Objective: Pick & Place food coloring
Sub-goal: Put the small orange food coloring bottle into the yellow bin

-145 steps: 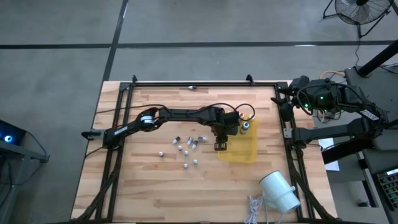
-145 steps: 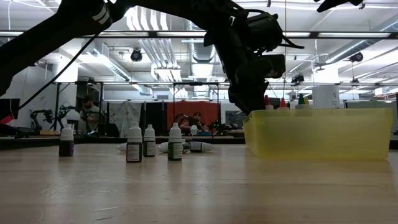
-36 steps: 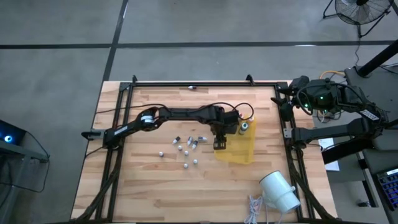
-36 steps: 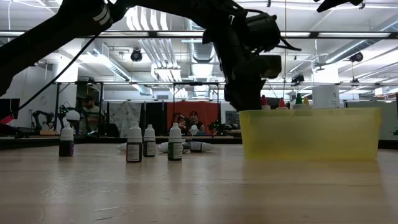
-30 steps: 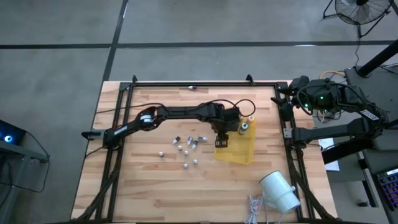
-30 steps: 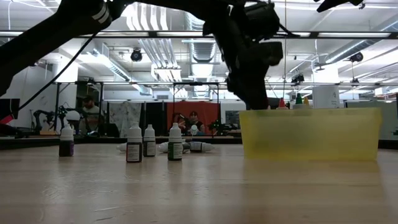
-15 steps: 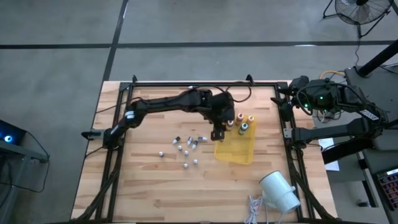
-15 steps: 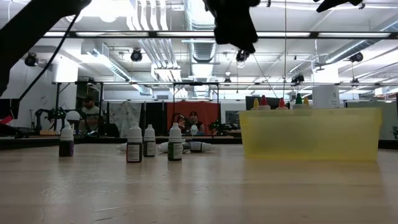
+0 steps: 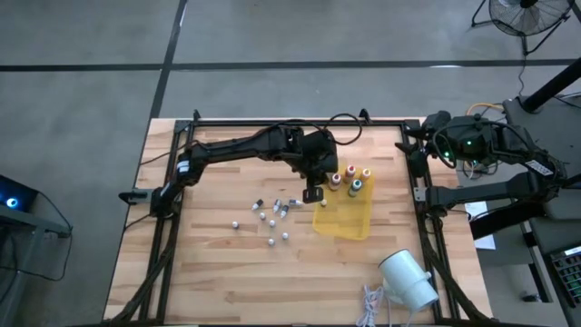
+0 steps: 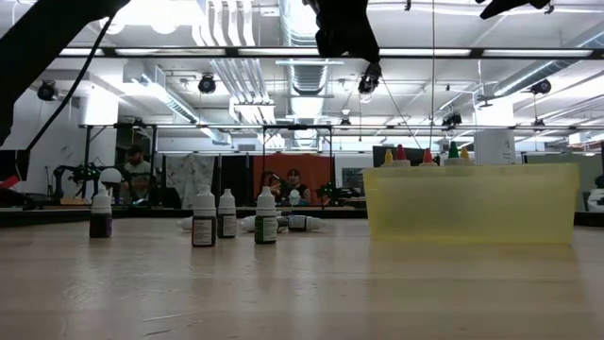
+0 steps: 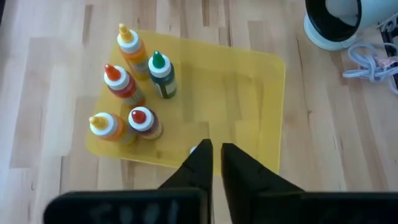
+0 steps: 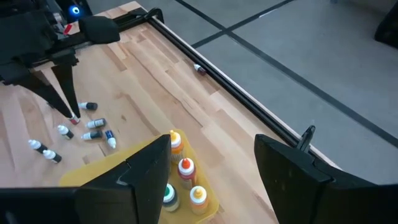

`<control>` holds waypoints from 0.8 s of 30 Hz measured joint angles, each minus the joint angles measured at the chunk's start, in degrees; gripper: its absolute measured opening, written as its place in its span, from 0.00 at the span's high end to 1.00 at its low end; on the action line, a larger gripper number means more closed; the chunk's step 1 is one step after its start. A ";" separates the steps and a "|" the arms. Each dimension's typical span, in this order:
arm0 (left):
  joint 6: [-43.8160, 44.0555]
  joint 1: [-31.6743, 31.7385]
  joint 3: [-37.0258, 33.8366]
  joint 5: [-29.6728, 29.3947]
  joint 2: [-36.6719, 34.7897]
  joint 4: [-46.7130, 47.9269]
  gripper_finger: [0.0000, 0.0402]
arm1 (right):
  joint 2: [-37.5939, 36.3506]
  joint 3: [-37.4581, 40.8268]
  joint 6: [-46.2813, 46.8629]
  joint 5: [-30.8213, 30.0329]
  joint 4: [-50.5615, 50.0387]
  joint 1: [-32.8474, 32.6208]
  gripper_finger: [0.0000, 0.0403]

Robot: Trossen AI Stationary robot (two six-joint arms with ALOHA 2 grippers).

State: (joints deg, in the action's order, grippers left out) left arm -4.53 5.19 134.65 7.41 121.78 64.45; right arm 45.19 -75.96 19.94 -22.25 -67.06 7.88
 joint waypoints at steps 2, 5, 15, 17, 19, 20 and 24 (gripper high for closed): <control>0.01 0.00 0.00 -0.01 0.00 0.04 1.00 | 0.02 0.00 0.02 0.38 0.02 0.00 0.45; 0.10 0.13 -0.07 -1.42 0.00 0.83 1.00 | 0.00 0.00 0.02 0.40 0.00 0.00 0.45; 1.72 -0.26 -0.15 -2.33 -4.31 1.06 1.00 | -0.05 0.36 -0.23 0.40 -0.03 0.00 0.45; 1.88 -0.25 -0.15 -2.26 -6.41 -0.11 1.00 | -0.05 0.48 -0.33 0.40 -0.05 0.00 0.45; 1.59 0.16 -0.16 -2.59 -8.45 -0.14 1.00 | -0.05 0.75 -0.43 0.40 -0.03 0.00 0.45; 1.40 0.51 -0.42 -2.77 -9.32 -0.75 1.00 | -0.05 0.91 -0.56 0.38 -0.03 0.00 0.45; 1.69 1.83 -3.66 -3.33 -13.86 -2.34 1.00 | -0.03 1.20 -0.66 0.38 -0.03 0.00 0.45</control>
State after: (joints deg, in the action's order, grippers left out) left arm -2.84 7.03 130.99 4.08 107.92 62.10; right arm 45.17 -74.76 19.29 -21.87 -67.09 7.88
